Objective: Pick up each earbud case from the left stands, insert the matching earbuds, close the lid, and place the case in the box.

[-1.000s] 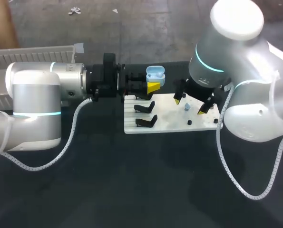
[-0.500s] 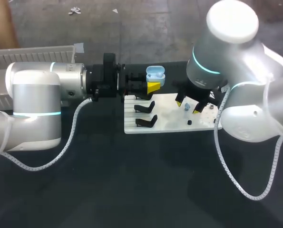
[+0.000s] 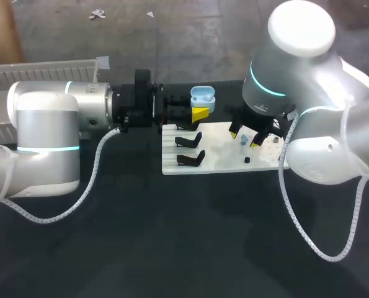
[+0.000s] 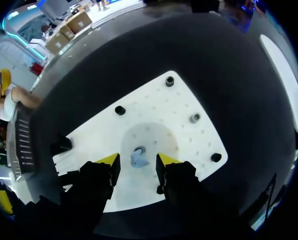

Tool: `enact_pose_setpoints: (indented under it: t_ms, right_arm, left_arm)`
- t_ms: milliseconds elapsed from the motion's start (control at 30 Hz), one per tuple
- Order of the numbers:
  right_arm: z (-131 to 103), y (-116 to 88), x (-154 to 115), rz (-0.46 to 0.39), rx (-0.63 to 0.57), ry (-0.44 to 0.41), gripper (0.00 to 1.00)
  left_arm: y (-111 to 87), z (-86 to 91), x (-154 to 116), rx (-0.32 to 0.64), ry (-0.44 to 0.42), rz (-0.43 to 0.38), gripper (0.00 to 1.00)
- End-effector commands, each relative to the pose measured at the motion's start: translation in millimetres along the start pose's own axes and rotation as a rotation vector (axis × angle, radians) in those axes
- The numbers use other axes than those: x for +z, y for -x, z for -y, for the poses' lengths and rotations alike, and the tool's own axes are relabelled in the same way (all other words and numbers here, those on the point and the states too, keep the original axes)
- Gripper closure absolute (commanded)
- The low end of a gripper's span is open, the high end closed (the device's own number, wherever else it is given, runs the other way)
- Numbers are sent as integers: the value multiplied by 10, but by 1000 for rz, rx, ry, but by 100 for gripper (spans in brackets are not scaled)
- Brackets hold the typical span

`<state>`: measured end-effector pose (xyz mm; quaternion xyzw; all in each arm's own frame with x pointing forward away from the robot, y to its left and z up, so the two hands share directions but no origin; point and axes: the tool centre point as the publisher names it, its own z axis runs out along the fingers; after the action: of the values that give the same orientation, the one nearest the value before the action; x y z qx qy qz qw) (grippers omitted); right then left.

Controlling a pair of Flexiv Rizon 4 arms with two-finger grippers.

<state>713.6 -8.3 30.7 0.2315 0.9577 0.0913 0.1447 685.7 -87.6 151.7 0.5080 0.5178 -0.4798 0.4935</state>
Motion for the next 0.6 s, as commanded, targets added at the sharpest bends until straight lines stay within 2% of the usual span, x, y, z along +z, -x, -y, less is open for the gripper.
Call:
enact_pose_setpoints:
  t_ms: [33,600]
  right_arm:
    - [-12,1,12,1,-1,-2,55]
    - [-22,-7,35,-4,8,-3,62]
  left_arm:
    - [-6,6,2,2,3,3,100]
    - [-6,6,2,2,3,3,100]
